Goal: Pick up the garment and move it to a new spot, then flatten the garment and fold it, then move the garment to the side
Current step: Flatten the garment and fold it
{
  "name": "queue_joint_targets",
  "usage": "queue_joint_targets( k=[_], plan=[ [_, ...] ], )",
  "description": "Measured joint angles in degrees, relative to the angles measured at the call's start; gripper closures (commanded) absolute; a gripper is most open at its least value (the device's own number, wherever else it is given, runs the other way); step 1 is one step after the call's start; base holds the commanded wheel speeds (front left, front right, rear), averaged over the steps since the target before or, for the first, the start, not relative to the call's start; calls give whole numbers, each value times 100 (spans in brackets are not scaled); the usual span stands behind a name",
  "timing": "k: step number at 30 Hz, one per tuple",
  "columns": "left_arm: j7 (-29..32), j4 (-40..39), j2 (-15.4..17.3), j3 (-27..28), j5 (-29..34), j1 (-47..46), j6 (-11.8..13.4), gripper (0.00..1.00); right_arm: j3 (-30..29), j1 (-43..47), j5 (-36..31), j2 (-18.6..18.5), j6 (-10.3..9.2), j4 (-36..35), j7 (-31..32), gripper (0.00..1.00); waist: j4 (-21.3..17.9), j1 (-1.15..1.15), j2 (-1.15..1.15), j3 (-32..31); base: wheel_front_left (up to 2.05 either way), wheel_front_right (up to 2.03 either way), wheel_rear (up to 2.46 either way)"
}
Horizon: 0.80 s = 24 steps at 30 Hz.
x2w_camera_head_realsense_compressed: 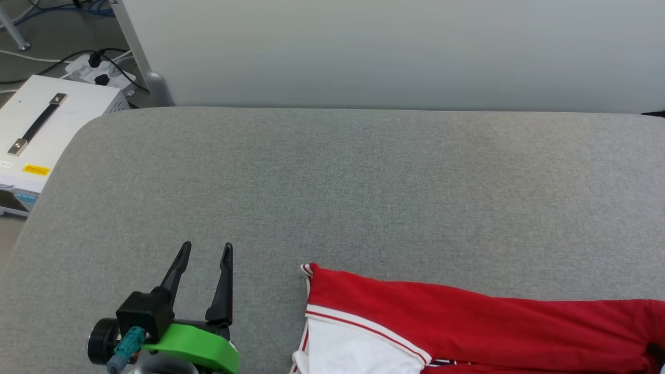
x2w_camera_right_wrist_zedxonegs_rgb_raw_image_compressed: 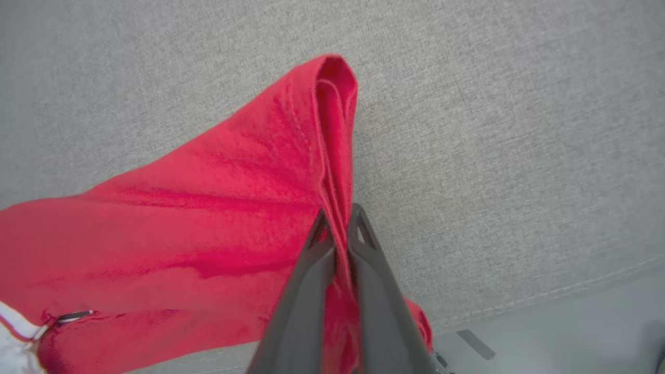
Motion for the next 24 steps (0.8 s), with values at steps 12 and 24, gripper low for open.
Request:
queue_joint_targets(
  k=[12,24],
  plan=[
    [103,-18,-2,-112,-18,29,1,0,121,-228,3930,768,-1,388,1942,100,26,0,0,-134,0,0,0],
    [202,49,-105,-328,-54,-180,-69,0,3381,-534,5916,789,-1,935,380,100,420,0,0,69,0,0,0]
  ],
)
